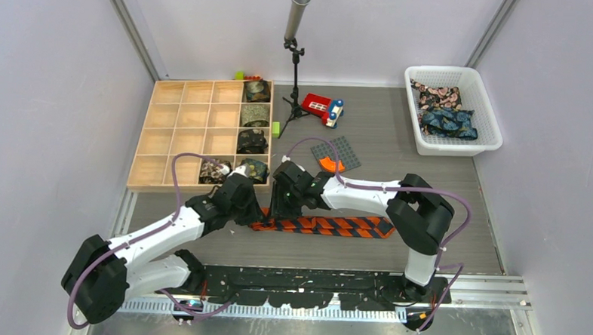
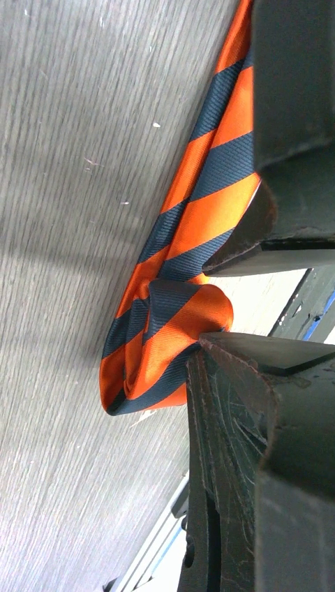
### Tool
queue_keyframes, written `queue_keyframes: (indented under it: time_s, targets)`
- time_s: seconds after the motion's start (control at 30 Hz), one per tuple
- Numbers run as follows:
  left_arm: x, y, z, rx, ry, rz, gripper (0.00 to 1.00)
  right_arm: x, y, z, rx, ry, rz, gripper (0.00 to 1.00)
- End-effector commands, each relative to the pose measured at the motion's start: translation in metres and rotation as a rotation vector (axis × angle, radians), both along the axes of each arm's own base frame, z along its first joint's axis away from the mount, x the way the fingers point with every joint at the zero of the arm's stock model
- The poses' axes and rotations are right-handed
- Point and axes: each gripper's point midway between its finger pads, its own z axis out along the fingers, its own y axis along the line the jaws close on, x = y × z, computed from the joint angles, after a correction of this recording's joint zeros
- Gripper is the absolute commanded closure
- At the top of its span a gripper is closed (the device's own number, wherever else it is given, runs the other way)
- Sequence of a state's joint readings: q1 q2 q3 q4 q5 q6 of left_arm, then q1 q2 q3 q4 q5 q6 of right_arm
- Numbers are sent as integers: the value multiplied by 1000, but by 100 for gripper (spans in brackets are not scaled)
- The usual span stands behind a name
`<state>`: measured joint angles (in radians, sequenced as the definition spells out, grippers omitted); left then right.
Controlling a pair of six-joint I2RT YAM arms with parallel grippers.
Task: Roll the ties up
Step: Roll the tie at the center of the board.
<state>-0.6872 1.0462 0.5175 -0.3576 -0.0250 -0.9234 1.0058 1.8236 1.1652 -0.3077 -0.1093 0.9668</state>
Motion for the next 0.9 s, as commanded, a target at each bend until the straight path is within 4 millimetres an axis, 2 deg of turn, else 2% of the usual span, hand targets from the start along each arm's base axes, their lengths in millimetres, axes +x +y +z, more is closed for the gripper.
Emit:
queue_keyframes:
  time_s: [0.0,0.2,0.4,0.47,0.6,0.7,0.77,0.87]
  targets:
    - [3,-8,10,-45,-52,-35,100,15,21,26,98,-61,-12,60]
    - [0,-12,17,-71,-62,-62,100,7,22,6,93,-12,-3,81]
    - [1,-10,25,-69,-80,-59,97,-2,13,-3,60,-4,-10,84]
    - [2,-9,29,-64,-86,-59,88,-5,11,-5,53,-2,-11,85]
    - [5,4,41,-9,-118,-28,55,-9,9,-9,40,-3,-10,85]
    - [4,23,47,64,-127,15,27,-10,7,-12,30,-5,-11,86]
    - [0,35,48,109,-126,26,17,-11,5,-15,22,-3,-12,86]
    - [-5,48,46,146,-127,44,14,-12,4,-18,17,-3,-12,86]
